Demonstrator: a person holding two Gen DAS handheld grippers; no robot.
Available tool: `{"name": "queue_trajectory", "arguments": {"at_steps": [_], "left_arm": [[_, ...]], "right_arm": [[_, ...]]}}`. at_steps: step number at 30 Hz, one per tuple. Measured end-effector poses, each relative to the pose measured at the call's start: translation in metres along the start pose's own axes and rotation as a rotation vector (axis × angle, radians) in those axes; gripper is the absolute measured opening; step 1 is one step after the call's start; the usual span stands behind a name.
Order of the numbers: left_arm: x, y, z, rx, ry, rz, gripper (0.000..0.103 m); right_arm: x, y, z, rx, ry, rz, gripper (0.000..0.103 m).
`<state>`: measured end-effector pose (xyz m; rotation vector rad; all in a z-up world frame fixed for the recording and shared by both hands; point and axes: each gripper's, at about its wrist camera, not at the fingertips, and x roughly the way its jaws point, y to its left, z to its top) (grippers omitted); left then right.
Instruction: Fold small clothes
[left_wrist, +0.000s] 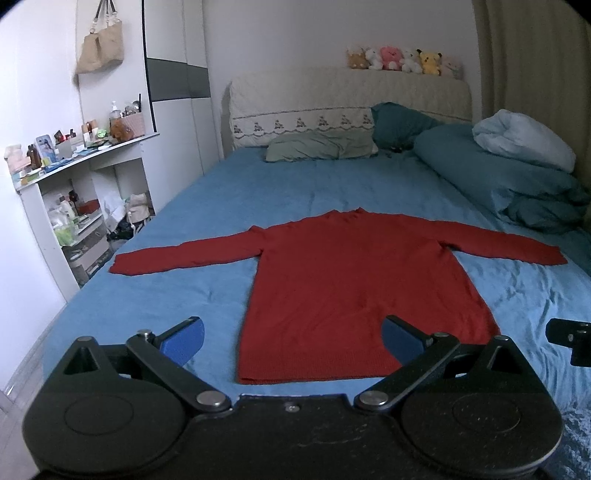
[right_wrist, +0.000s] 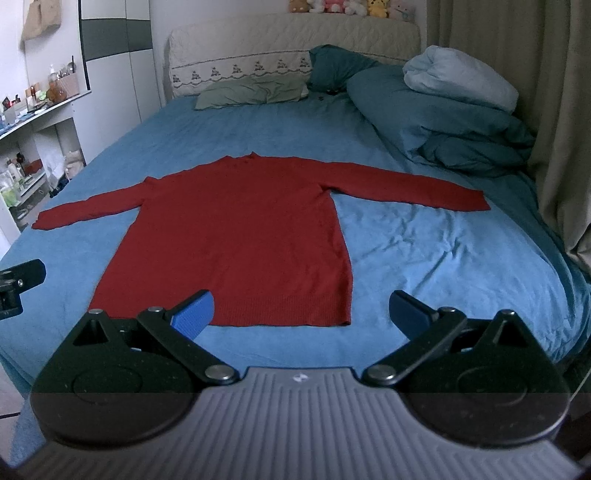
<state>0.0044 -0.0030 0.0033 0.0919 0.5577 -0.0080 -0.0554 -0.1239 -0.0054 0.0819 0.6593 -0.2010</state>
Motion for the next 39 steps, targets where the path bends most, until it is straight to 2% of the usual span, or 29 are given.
{"name": "queue_trajectory", "arguments": {"at_steps": [39], "left_arm": [[-0.0081, 0.0030, -0.0007, -0.010, -0.020, 0.005, 0.103]], "right_arm": [[-0.0017, 0.0005, -0.0012, 0.003, -0.003, 0.002, 0.103]]}}
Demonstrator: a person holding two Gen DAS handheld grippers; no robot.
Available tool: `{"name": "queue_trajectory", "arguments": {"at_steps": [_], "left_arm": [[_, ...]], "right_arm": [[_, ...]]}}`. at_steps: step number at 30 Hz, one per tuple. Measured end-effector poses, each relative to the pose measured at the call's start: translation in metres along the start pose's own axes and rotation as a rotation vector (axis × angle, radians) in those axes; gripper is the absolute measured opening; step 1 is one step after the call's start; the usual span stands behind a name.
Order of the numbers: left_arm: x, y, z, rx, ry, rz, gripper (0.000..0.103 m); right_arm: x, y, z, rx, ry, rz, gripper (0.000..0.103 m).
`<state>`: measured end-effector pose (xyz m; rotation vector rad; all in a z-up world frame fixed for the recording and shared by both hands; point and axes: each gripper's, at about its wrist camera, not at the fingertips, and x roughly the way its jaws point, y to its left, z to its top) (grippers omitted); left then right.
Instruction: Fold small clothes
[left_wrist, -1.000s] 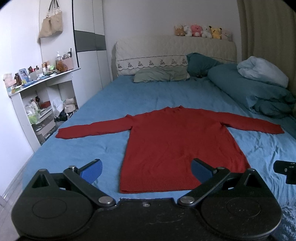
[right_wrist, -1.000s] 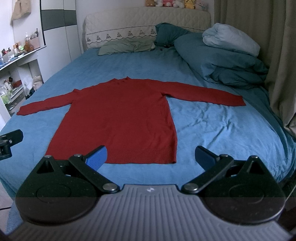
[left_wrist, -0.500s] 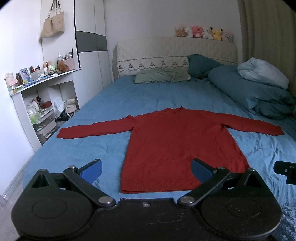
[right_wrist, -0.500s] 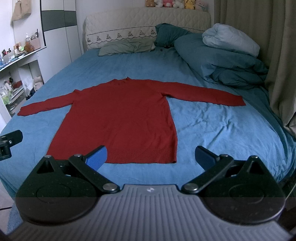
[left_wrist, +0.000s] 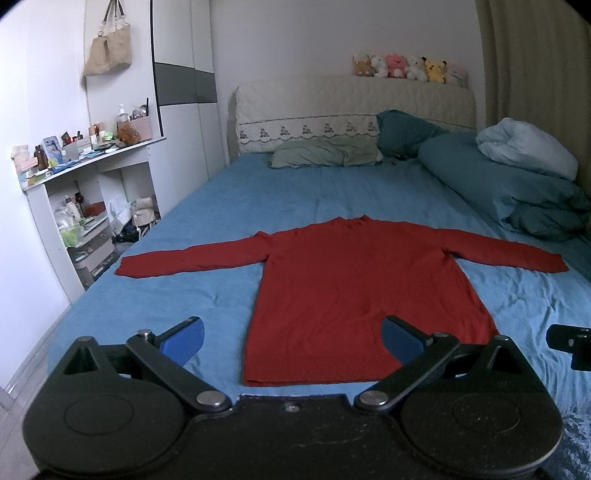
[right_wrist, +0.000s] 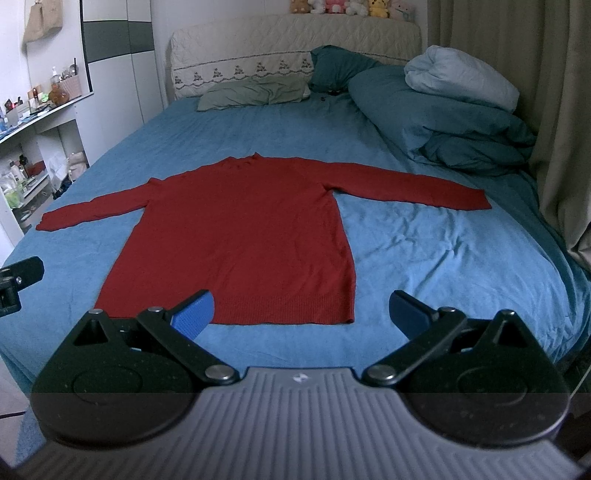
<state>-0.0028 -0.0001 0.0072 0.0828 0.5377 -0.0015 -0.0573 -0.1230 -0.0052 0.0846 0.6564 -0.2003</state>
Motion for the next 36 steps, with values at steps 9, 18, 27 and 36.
{"name": "queue_trajectory", "arguments": {"at_steps": [9, 18, 27, 36], "left_arm": [[0.000, 0.000, 0.000, 0.004, -0.001, -0.004, 0.103], [0.000, 0.001, 0.002, 0.004, -0.006, -0.009, 0.103], [0.001, 0.000, 0.007, 0.004, -0.016, -0.008, 0.103], [0.036, -0.009, 0.069, 0.035, -0.096, -0.024, 0.103]], "right_arm": [[0.000, 0.000, 0.001, 0.000, -0.002, 0.000, 0.103], [0.000, 0.005, 0.002, -0.003, -0.003, 0.003, 0.103], [-0.003, 0.009, 0.004, -0.004, -0.007, 0.004, 0.103], [0.013, -0.025, 0.040, 0.079, -0.032, -0.054, 0.103]]}}
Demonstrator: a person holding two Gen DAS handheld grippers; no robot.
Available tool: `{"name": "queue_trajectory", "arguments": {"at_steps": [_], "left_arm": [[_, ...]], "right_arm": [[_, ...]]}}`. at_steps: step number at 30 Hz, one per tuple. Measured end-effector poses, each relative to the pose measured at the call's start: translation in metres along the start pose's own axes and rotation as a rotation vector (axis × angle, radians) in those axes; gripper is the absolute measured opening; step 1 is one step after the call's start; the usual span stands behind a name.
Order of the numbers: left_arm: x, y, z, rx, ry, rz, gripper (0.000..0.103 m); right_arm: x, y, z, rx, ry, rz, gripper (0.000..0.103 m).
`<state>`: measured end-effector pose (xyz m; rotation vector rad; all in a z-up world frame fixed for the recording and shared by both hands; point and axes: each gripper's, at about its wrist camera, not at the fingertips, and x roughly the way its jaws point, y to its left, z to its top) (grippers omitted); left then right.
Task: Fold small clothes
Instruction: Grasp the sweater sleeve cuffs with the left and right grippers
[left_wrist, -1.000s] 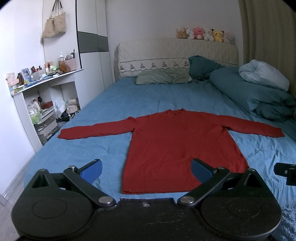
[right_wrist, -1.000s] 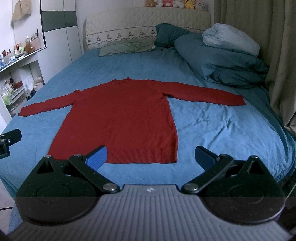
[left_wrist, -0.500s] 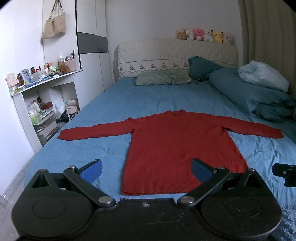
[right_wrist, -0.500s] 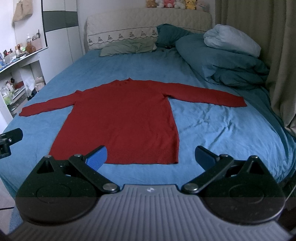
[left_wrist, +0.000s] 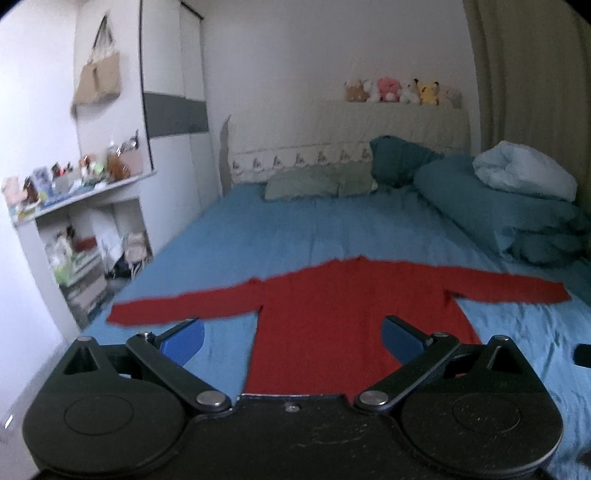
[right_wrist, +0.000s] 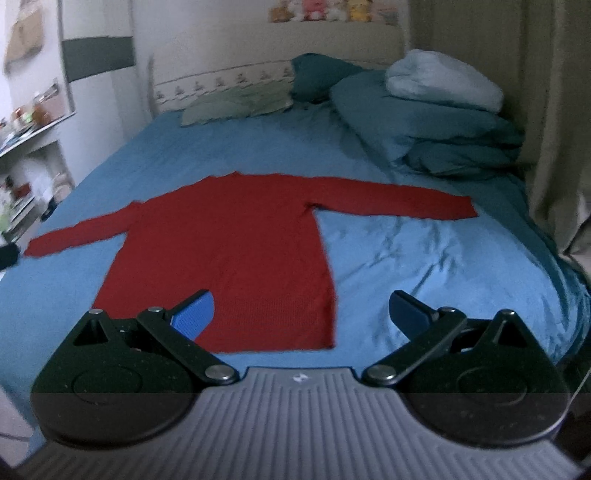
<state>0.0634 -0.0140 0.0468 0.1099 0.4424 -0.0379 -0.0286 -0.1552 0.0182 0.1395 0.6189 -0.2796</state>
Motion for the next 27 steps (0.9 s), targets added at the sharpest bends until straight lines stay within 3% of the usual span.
{"name": "queue_trajectory", "arguments": {"at_steps": [4, 10, 16, 18, 27], "left_arm": [[0.052, -0.020, 0.030, 0.046, -0.014, -0.029, 0.103], [0.181, -0.083, 0.065, 0.122, 0.012, -0.141, 0.103], [0.312, -0.159, 0.075, 0.166, 0.053, -0.265, 0.103], [0.353, -0.184, 0.073, 0.164, 0.094, -0.295, 0.103], [0.473, -0.267, 0.058, 0.164, 0.264, -0.268, 0.103]], "right_arm": [[0.036, -0.033, 0.025, 0.073, -0.006, -0.048, 0.103], [0.131, -0.092, 0.058, 0.200, -0.024, -0.168, 0.103], [0.241, -0.151, 0.073, 0.321, -0.041, -0.290, 0.103], [0.268, -0.167, 0.074, 0.355, -0.052, -0.288, 0.103], [0.385, -0.246, 0.074, 0.533, -0.061, -0.316, 0.103]]}}
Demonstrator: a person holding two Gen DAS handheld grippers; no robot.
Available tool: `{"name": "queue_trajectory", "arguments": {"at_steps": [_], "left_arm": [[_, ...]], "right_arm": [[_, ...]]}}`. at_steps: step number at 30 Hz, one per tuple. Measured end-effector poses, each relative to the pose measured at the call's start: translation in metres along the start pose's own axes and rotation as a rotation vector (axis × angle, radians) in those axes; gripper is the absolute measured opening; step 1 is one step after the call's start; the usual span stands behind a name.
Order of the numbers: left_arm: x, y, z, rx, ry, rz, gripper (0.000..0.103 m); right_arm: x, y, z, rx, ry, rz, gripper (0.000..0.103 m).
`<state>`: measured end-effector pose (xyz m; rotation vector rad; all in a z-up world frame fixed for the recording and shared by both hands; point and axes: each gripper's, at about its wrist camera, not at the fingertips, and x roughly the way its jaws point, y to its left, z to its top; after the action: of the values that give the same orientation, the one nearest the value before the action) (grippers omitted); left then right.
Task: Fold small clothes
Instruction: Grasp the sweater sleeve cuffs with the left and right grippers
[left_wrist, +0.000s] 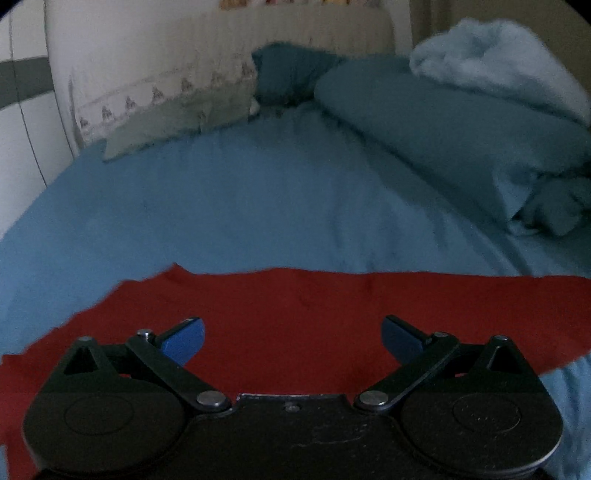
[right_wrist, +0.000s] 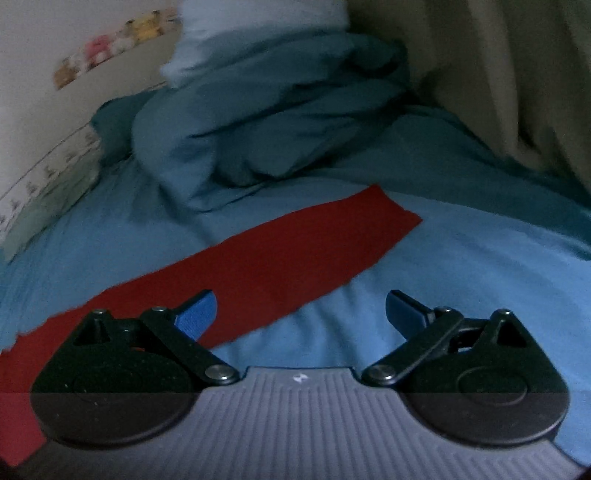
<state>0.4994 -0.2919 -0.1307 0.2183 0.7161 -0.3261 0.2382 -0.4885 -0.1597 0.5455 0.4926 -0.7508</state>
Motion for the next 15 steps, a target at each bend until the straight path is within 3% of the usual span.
{"name": "queue_trajectory", "arguments": {"at_steps": [2, 5, 10, 12, 15], "left_arm": [[0.022, -0.008, 0.004, 0.008, 0.044, 0.021, 0.103], [0.058, -0.017, 0.007, 0.006, 0.131, 0.019, 0.103], [0.104, -0.013, -0.005, -0.052, 0.266, 0.001, 0.103], [0.109, -0.009, -0.009, -0.067, 0.259, -0.010, 0.103], [0.109, -0.007, -0.010, -0.034, 0.260, -0.019, 0.103]], "right_arm": [[0.030, -0.007, 0.005, 0.017, 0.031, -0.039, 0.102], [0.067, -0.017, 0.011, 0.053, 0.066, -0.074, 0.084], [0.094, -0.017, 0.017, 0.010, 0.005, -0.130, 0.058], [0.098, -0.016, 0.018, -0.012, -0.001, -0.160, 0.038], [0.099, -0.014, 0.021, -0.049, 0.007, -0.191, 0.023]]}}
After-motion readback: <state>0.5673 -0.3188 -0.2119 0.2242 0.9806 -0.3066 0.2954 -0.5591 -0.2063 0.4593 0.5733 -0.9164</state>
